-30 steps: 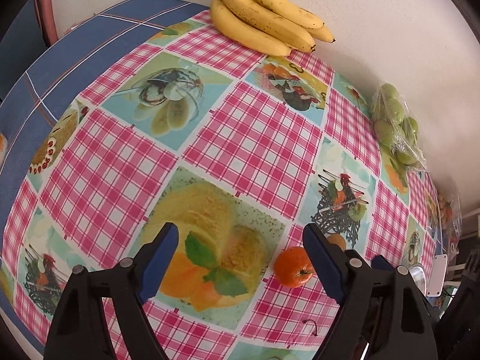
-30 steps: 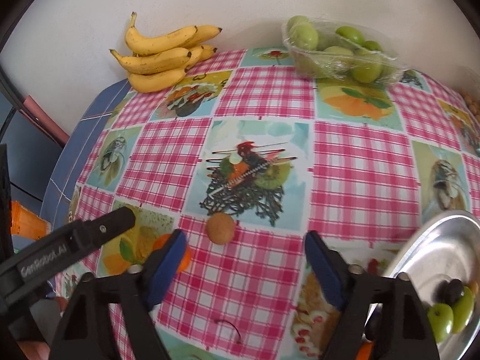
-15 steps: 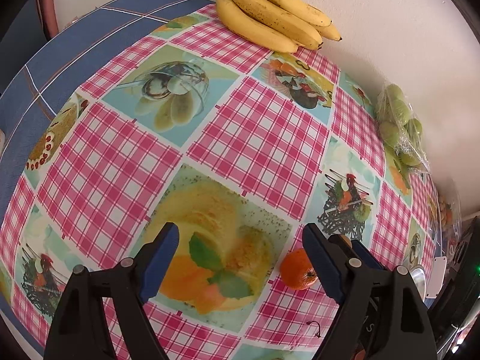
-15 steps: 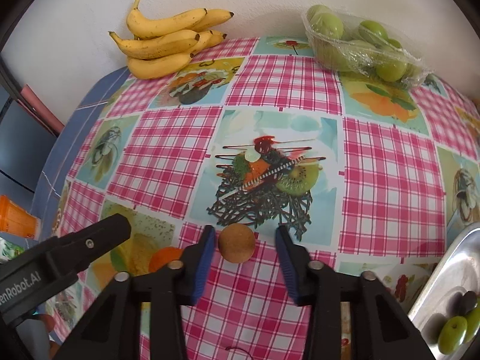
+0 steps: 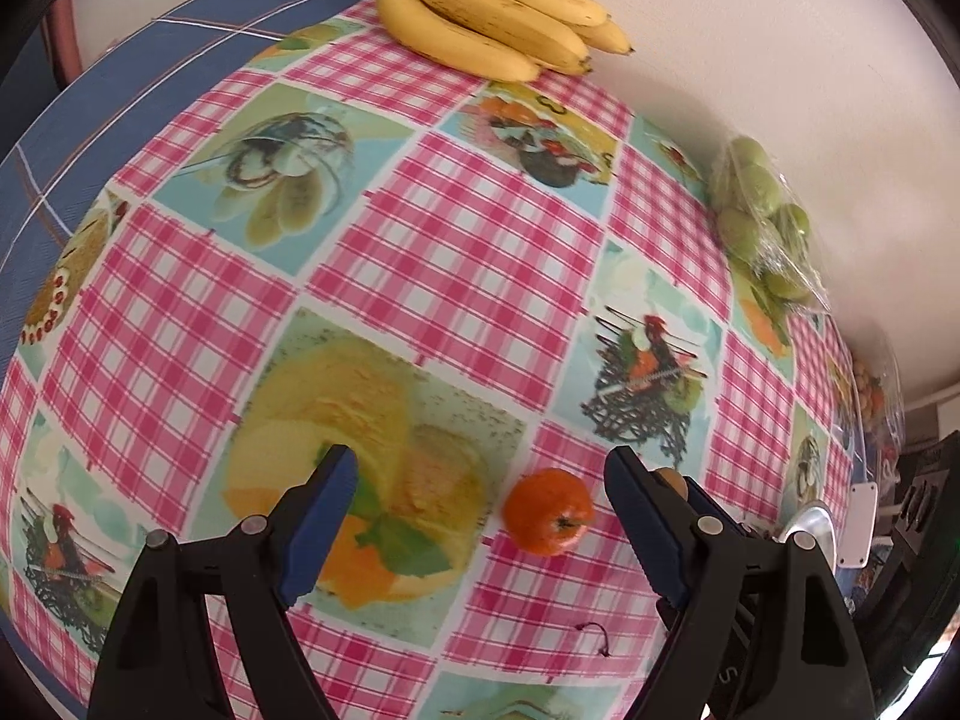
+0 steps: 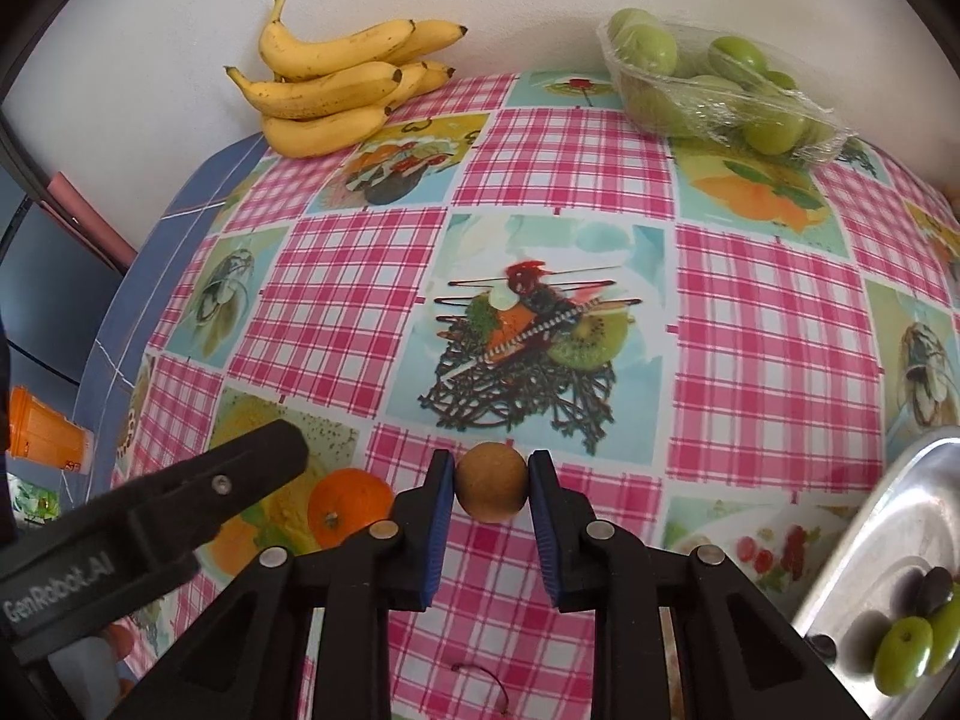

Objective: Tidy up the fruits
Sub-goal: 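Grasp the brown kiwi with the right tool while the left tool grasps the tangerine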

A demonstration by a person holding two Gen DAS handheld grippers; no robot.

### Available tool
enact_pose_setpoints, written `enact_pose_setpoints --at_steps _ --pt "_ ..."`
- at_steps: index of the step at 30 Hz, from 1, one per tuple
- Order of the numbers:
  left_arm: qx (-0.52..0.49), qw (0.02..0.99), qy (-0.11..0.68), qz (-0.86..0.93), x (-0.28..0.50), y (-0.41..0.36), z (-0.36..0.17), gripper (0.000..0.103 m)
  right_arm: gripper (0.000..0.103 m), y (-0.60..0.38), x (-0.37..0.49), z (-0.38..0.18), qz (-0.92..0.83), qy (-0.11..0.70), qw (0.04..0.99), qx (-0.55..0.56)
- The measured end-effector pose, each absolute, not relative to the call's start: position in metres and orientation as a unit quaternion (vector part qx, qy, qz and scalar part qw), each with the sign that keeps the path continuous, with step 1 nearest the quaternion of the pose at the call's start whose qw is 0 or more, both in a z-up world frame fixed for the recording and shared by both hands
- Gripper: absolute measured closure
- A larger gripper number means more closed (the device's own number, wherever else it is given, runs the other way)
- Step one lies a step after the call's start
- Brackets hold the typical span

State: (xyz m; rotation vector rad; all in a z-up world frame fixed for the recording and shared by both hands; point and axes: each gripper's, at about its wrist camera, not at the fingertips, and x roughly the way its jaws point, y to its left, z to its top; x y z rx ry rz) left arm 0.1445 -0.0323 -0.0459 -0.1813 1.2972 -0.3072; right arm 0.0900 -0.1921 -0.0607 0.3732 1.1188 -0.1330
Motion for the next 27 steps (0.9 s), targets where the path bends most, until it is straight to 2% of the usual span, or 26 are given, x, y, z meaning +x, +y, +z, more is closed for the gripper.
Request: enact_pose_setpoints --at_steps 2,5,8,10,14,18,23,25,27 --pt "-0.08 0.781 0.6 -0.151 0.142 -0.037 -0.045 0.018 0.076 -0.195 0.085 -0.059 -0.066 0.527 0.828 0.18" --pt "-0.076 0.777 0.603 -0.163 0.14 -0.044 -0.046 0.033 0.076 -0.201 0.075 -0.057 -0.075 0.528 0.825 0.188" --pt "-0.069 0.771 0.609 -0.17 0.137 -0.051 -0.051 0.035 0.076 -0.206 0.065 -0.055 -0.079 0.528 0.823 0.194" --pt "-0.065 0.767 0.614 -0.176 0.136 -0.057 -0.054 0.04 0.076 -0.207 0.058 -0.053 -0.081 0.527 0.823 0.197" --pt "-0.062 0.759 0.623 -0.178 0.133 -0.062 -0.061 0.041 0.076 -0.211 0.048 -0.049 -0.086 0.524 0.822 0.204" --pt "-0.064 0.757 0.625 -0.183 0.132 -0.064 -0.062 0.052 0.076 -0.213 0.04 -0.044 -0.09 0.521 0.823 0.208" --pt "-0.071 0.756 0.625 -0.181 0.133 -0.062 -0.062 0.053 0.076 -0.214 0.032 -0.039 -0.092 0.517 0.824 0.215" --pt "-0.071 0.756 0.625 -0.181 0.134 -0.062 -0.063 0.061 0.076 -0.213 0.029 -0.036 -0.093 0.514 0.825 0.215" --pt "-0.068 0.757 0.625 -0.179 0.133 -0.061 -0.063 0.064 0.076 -0.212 0.026 -0.033 -0.094 0.511 0.826 0.216"
